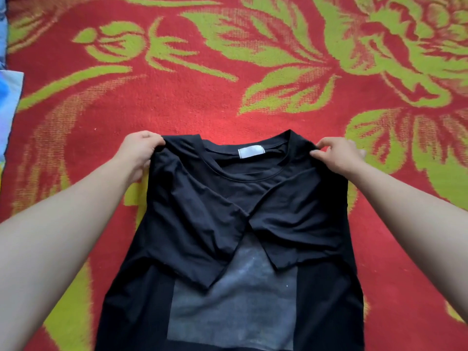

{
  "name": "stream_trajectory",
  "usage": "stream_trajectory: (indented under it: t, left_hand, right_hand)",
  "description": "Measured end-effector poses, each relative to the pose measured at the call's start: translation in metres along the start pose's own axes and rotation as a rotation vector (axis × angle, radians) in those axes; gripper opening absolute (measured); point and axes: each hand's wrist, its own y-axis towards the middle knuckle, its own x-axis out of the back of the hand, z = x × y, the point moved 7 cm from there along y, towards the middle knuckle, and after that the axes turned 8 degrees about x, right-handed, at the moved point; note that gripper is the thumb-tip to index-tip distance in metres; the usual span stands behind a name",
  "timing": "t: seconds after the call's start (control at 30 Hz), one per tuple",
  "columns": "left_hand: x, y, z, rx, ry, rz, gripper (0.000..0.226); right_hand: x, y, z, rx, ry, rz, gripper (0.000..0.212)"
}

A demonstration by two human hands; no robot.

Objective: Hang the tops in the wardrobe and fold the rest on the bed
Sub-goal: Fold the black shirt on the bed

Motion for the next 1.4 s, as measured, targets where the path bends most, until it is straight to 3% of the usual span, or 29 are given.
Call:
stream_trajectory:
  t: [0.03,0.13,0.23,0.37,0.47,0.57,0.67,0.8,0.93,1.03,1.1,1.17,1.27,1.33,1.4]
  left_hand:
    - [0.002,0.002,-0.002,0.009,-0.042,0.009,0.028]
    - [0.007,0.009,-0.003,0.031,-0.063,0.021,0.029]
    - [-0.004,0.007,-0.001,0.04,0.025,0.029,0.027]
    - [-0.017,0.004,-0.005,-0.008,0.13,0.105,0.016]
    - [-0.012,0.006,-0.011,-0.076,0.136,0.037,0.02]
    - [-0.001,0.0,-0.025,-0.185,0.129,-0.005,0.022]
    - [0.009,-0.019,-0.035,-0.277,0.114,0.069,0.025]
    - [0.017,-0.057,-0.036,-0.332,0.011,0.225,0.045]
    - [0.035,-0.102,-0.026,-0.365,-0.08,0.348,0.025]
    - [0.057,-0.127,-0.002,-0.384,0.004,0.336,0.025]
    - [0.068,-0.141,0.02,-0.37,0.086,0.352,0.012]
    - [0.077,-0.153,0.049,-0.358,0.229,0.36,0.033]
    - [0.072,-0.179,0.089,-0.413,0.419,0.475,0.041]
    - [0.064,-0.191,0.12,-0.61,0.725,0.502,0.039]
    - [0.051,-0.195,0.158,-0.943,1.12,0.446,0.017]
  right_hand:
    - [0.003,0.002,-0.007,-0.032,0.141,-0.057,0.009]
    - [0.004,0.005,-0.023,-0.07,0.405,-0.147,0.021]
    - [0.001,0.006,-0.024,-0.025,0.404,-0.109,0.007]
    - [-0.007,0.01,-0.024,-0.038,0.316,0.044,0.041]
    - [-0.007,0.014,-0.028,-0.043,0.188,-0.002,0.02]
    - [0.004,0.007,-0.025,-0.005,0.277,-0.082,0.01]
    - [0.023,-0.019,-0.017,0.069,0.481,-0.102,0.013]
    - [0.036,-0.067,-0.018,0.125,0.551,-0.113,0.026]
    - [0.05,-0.117,-0.017,0.218,0.574,-0.134,0.027]
    - [0.05,-0.151,-0.023,0.292,0.484,-0.099,0.012]
    - [0.043,-0.172,-0.034,0.326,0.382,-0.077,0.017]
    - [0.033,-0.196,-0.04,0.436,0.257,-0.068,0.024]
    - [0.007,-0.232,-0.043,0.672,0.015,-0.012,0.022]
    - [-0.023,-0.254,-0.047,0.818,-0.232,0.1,0.019]
    - [-0.059,-0.268,-0.055,0.871,-0.463,0.193,0.016]
